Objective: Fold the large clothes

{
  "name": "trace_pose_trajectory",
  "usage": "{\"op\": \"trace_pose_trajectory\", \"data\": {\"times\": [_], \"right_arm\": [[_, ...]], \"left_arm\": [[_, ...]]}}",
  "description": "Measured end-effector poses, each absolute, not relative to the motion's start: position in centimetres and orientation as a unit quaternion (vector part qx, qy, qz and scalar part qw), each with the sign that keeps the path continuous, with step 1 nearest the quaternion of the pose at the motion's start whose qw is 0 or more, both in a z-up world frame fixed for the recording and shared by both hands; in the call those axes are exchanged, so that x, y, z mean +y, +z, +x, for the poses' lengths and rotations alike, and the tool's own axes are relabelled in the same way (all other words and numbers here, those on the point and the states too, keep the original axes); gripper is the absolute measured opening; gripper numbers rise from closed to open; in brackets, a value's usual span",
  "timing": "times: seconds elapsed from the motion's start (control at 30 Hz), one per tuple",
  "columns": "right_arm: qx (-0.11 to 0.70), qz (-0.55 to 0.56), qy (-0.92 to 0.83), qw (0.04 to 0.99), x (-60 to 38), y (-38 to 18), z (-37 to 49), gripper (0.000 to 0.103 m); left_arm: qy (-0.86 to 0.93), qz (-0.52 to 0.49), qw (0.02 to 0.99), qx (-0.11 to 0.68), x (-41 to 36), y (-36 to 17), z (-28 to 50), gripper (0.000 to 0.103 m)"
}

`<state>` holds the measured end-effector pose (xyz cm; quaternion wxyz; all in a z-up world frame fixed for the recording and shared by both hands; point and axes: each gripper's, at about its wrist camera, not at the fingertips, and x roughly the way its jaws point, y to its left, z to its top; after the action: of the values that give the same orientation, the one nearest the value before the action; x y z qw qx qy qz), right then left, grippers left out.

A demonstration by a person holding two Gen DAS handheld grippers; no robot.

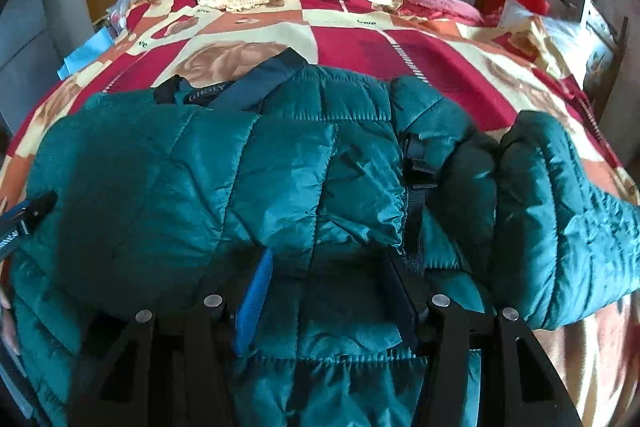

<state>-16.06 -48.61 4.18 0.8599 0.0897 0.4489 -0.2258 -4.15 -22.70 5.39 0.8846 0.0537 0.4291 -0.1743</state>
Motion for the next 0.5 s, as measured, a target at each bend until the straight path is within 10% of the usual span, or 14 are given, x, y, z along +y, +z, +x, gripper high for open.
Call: {"op": "trace_pose_trajectory", "data": {"times": [0.5], "right_arm": [[0.389, 0.155, -0.291, 0.860, -56.7, 11.3, -29.8, 0.065]], "left_arm": [[-0.246, 0.027, 0.874, 0.418, -22.5, 9.2, -13.0, 0.073]]}}
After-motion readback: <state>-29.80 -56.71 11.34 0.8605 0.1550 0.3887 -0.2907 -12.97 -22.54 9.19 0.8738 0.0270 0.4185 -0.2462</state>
